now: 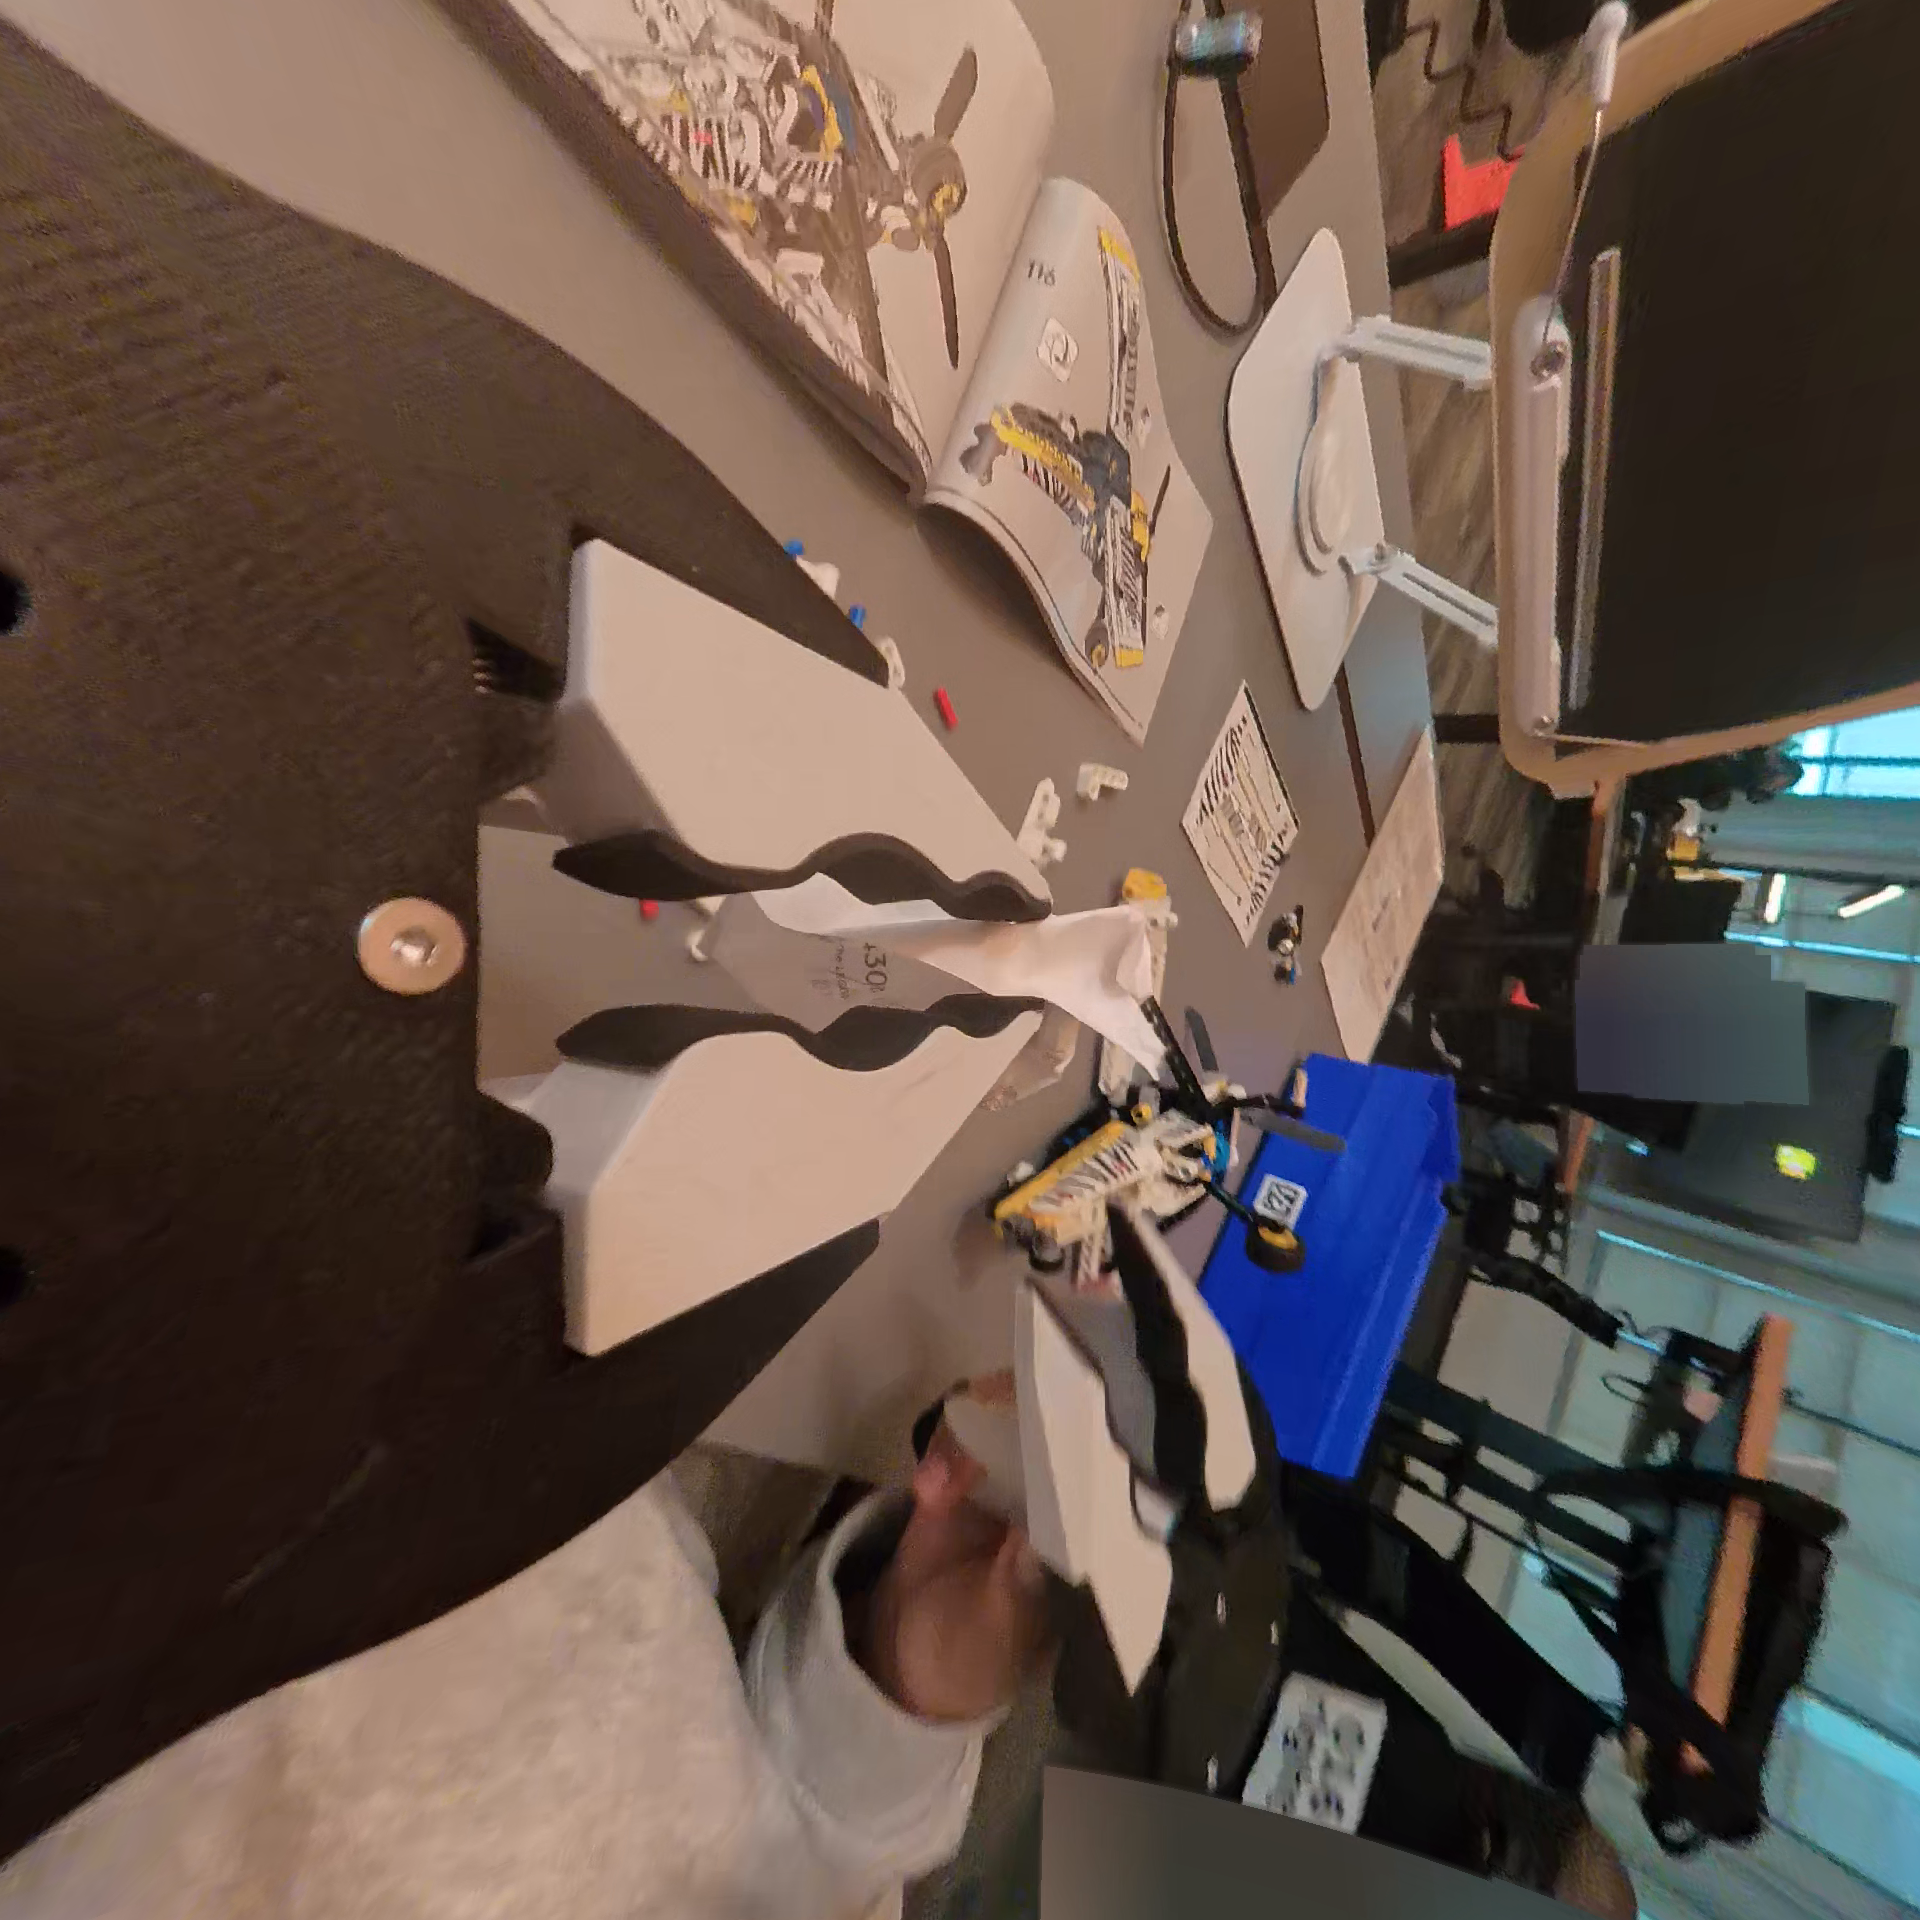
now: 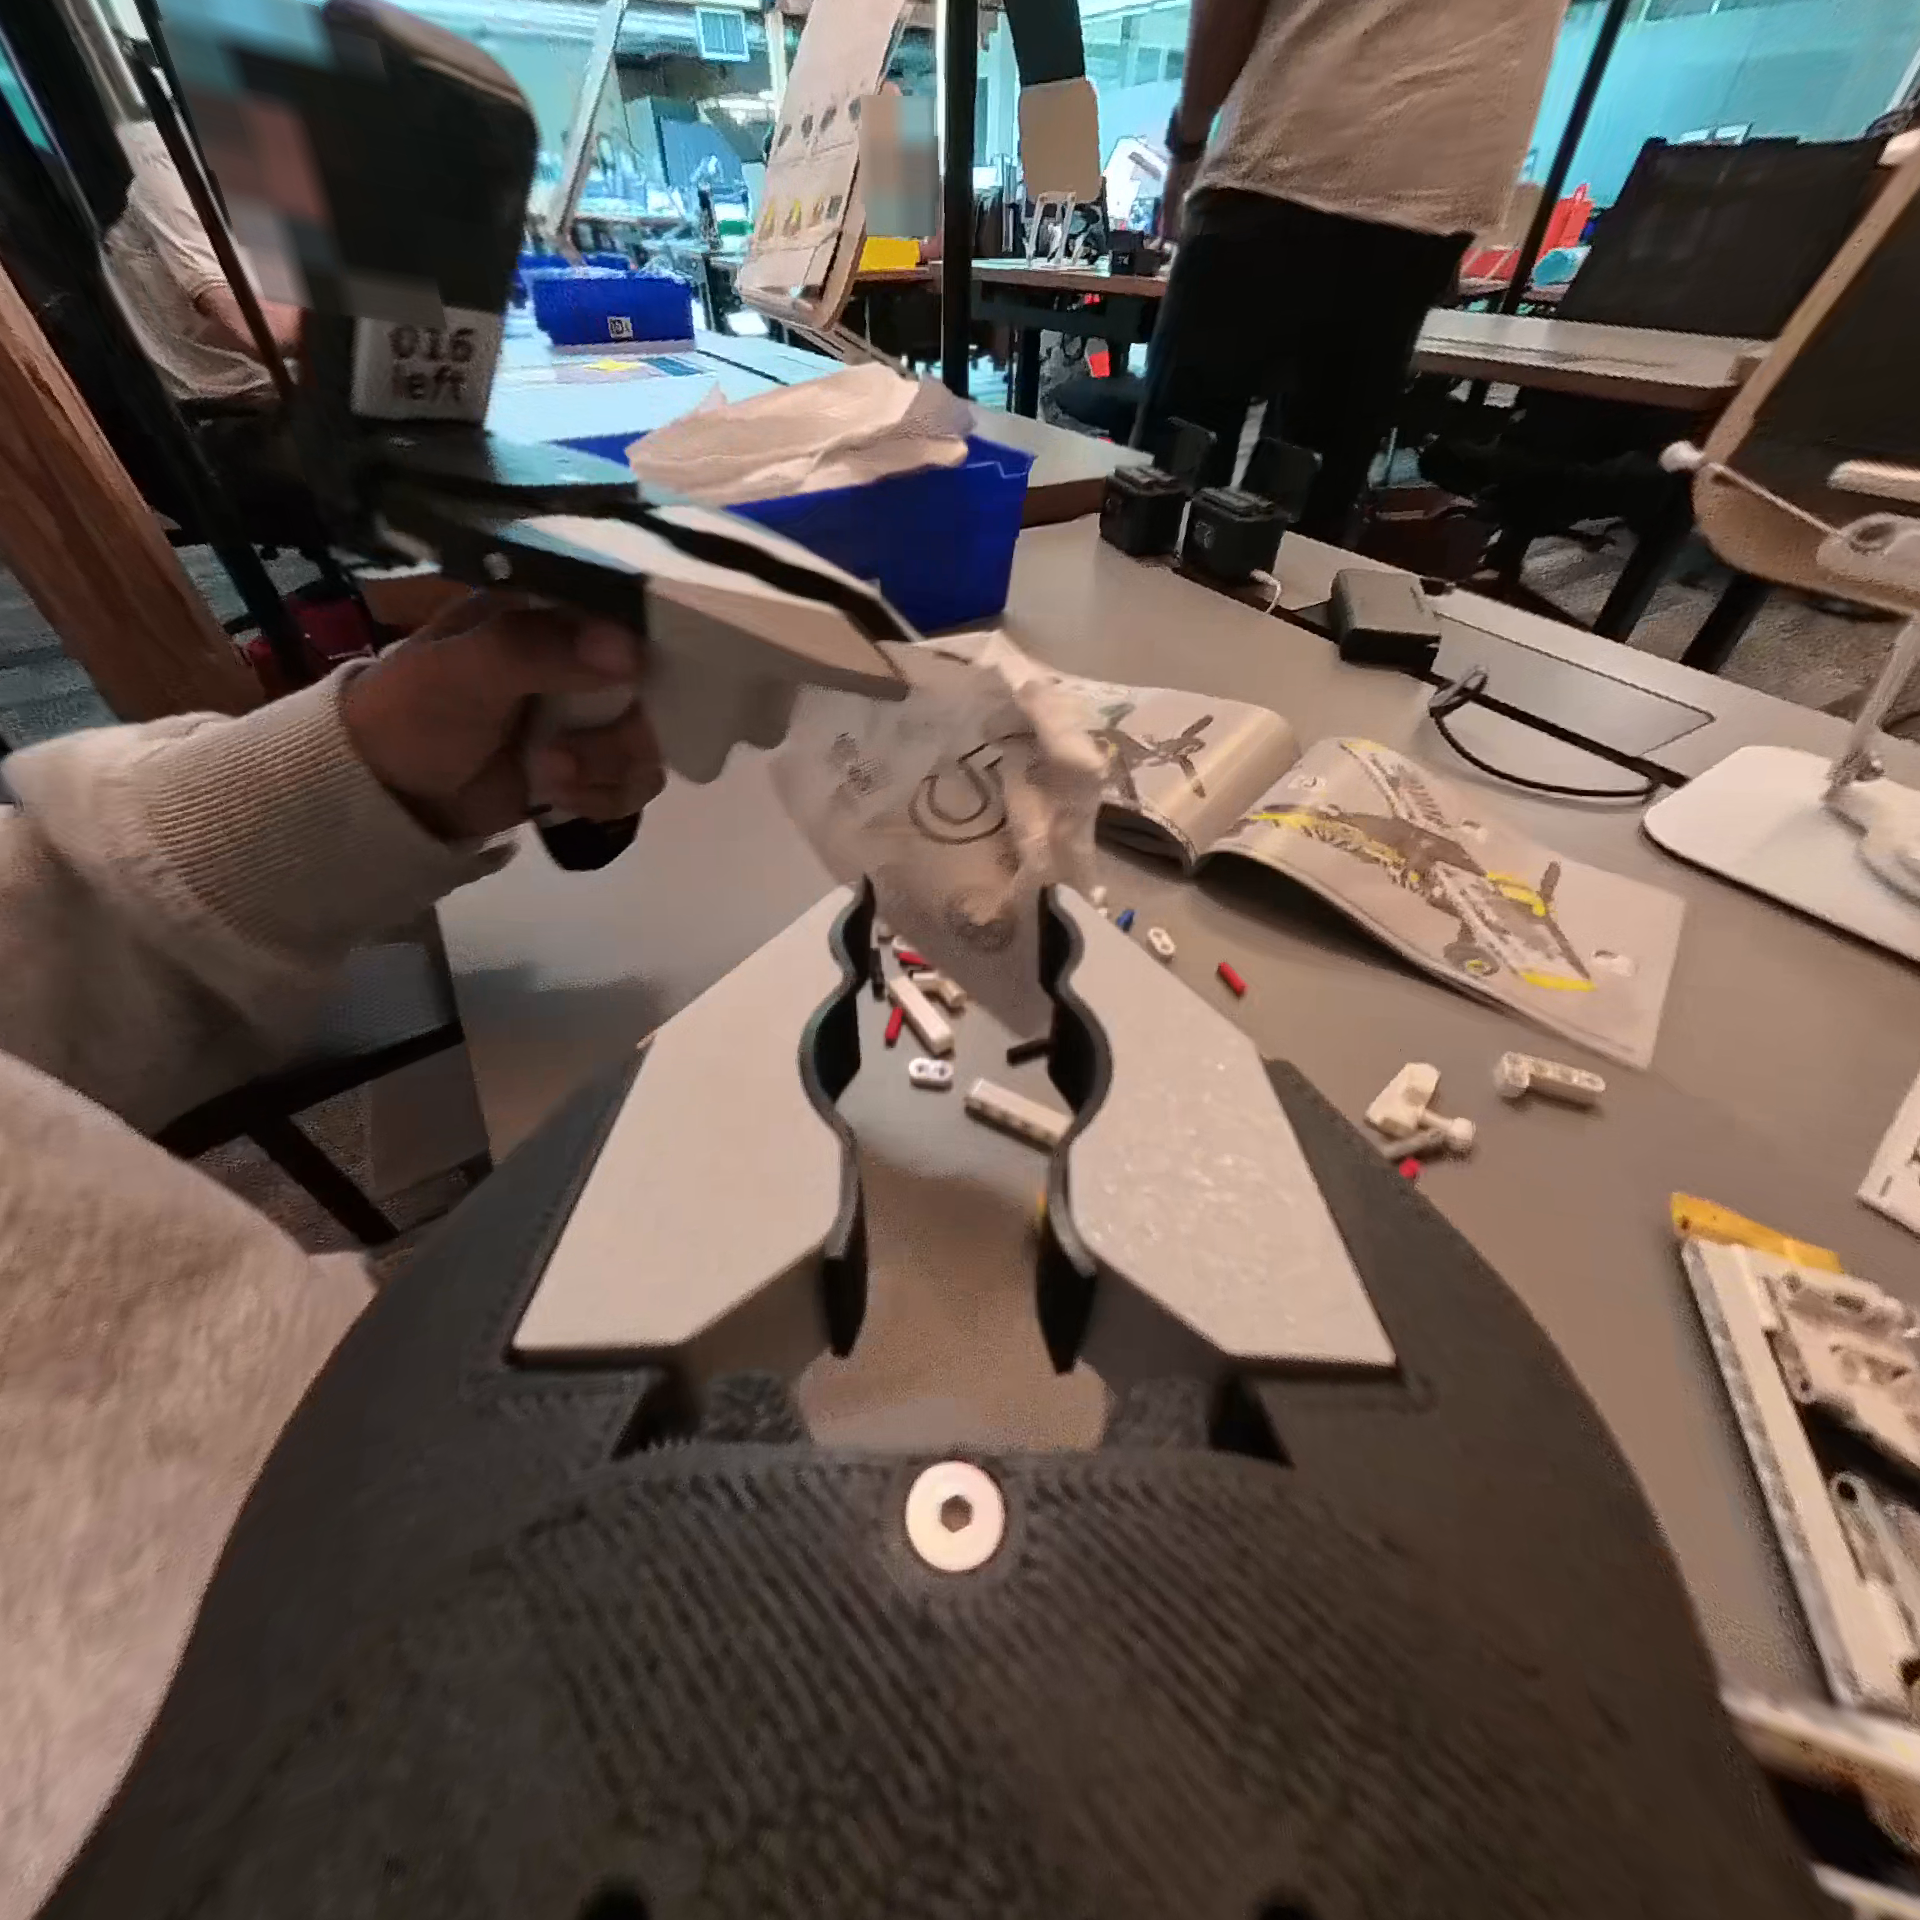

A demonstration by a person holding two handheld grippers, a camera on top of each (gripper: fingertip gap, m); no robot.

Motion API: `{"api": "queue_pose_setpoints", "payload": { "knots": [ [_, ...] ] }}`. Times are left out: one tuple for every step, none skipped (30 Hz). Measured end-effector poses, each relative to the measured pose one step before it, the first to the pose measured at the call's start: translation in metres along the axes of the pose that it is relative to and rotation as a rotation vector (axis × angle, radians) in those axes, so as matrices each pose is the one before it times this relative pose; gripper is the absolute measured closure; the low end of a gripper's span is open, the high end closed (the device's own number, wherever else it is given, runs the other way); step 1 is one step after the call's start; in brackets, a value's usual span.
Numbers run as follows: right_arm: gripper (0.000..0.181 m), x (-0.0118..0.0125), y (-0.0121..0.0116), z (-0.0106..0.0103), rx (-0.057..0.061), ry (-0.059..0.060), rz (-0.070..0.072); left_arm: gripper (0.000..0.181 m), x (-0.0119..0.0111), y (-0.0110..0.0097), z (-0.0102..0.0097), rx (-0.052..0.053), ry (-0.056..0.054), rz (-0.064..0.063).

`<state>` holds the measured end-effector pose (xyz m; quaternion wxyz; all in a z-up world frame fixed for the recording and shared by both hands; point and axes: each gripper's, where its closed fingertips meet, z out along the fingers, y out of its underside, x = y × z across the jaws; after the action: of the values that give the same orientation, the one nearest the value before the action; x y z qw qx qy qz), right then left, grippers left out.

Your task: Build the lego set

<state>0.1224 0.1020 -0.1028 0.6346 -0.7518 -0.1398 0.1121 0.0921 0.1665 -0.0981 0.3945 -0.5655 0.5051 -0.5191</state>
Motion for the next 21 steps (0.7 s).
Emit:
{"api": "queue_pose_setpoints", "payload": {
  "knots": [
    [0.148, 0.00183, -0.00336, 0.00574, -0.0076, 0.0056, -0.0062, 0.169, 0.00663, -0.00223, -0.00333, 0.0180, 0.0138, -0.0193],
    [0.147, 0.00167, -0.00199, 0.00623, -0.0085, 0.0117, -0.0099, 0.169, 0.00577, -0.00177, -0.00253, 0.0186, 0.0063, -0.0195],
    [0.146, -0.00043, -0.00051, 0.00638, -0.0116, 0.0045, -0.0111, 0.169, 0.00665, -0.00142, -0.00215, 0.0197, 0.0105, -0.0152],
    [0.147, -0.00120, 0.00041, 0.00581, -0.0133, 0.0030, -0.0066, 0.169, 0.00603, -0.00078, -0.00167, 0.0184, 0.0073, -0.0133],
    [0.147, -0.00120, 0.00010, 0.00474, -0.0072, 0.0042, -0.0007, 0.170, 0.00366, 0.00038, -0.00142, 0.0117, -0.0064, -0.0101],
    [0.151, -0.00143, -0.00021, 0.00341, -0.0032, 0.0012, 0.0063, 0.170, 0.00274, 0.00158, -0.00143, 0.0062, -0.0068, -0.0018],
    [0.155, -0.00038, 0.00163, 0.00270, -0.0118, 0.0066, 0.0065, 0.170, 0.00350, 0.00170, -0.00165, 0.0065, 0.0020, 0.0013],
    [0.158, -0.00047, 0.00188, 0.00162, -0.0112, 0.0039, -0.0019, 0.170, 0.00085, 0.00208, -0.00194, 0.0036, -0.0072, 0.0048],
    [0.159, -0.00199, 0.00174, 0.00091, -0.0097, -0.0069, 0.0015, 0.169, -0.00020, 0.00188, -0.00224, 0.0027, -0.0056, 0.0005],
    [0.159, -0.00212, 0.00189, 0.00073, -0.0105, -0.0095, 0.0083, 0.169, -0.00035, 0.00198, -0.00192, 0.0015, 0.0005, -0.0092],
    [0.162, -0.00146, 0.00186, 0.00062, -0.0109, -0.0061, 0.0086, 0.169, -0.00064, 0.00213, -0.00188, 0.0000, 0.0023, -0.0135],
    [0.164, -0.00161, 0.00095, 0.00000, -0.0063, -0.0077, 0.0036, 0.169, -0.00018, 0.00149, -0.00175, 0.0036, 0.0061, -0.0139],
    [0.165, -0.00136, 0.00007, -0.00019, -0.0019, -0.0068, 0.0059, 0.169, 0.00034, 0.00057, -0.00178, 0.0089, 0.0062, -0.0145],
    [0.166, -0.00113, -0.00036, -0.00044, -0.0003, -0.0054, 0.0083, 0.169, 0.00046, 0.00039, -0.00145, 0.0081, 0.0050, -0.0151],
    [0.168, -0.00092, -0.00071, -0.00053, 0.0019, -0.0044, 0.0077, 0.169, 0.00098, 0.00008, -0.00120, 0.0091, 0.0073, -0.0145],
    [0.168, -0.00087, -0.00133, -0.00089, 0.0054, -0.0038, 0.0082, 0.170, 0.00109, 0.00007, -0.00127, 0.0081, 0.0073, -0.0125],
    [0.170, -0.00095, -0.00210, -0.00128, 0.0108, -0.0046, 0.0114, 0.169, 0.00106, 0.00009, -0.00103, 0.0080, 0.0097, -0.0140],
    [0.171, -0.00123, -0.00199, -0.00142, 0.0116, -0.0071, 0.0118, 0.169, 0.00108, -0.00030, -0.00125, 0.0099, 0.0146, -0.0224],
    [0.172, -0.00160, -0.00134, -0.00138, 0.0092, -0.0109, 0.0132, 0.169, 0.00076, -0.00078, -0.00144, 0.0117, 0.0176, -0.0308],
    [0.173, -0.00152, -0.00026, -0.00086, 0.0038, -0.0119, 0.0162, 0.169, -0.00004, -0.00052, -0.00135, 0.0098, 0.0135, -0.0304],
    [0.173, -0.00062, 0.00101, -0.00018, -0.0037, -0.0058, 0.0146, 0.167, -0.00136, 0.00030, -0.00106, 0.0049, -0.0020, -0.0146]
  ]
}}
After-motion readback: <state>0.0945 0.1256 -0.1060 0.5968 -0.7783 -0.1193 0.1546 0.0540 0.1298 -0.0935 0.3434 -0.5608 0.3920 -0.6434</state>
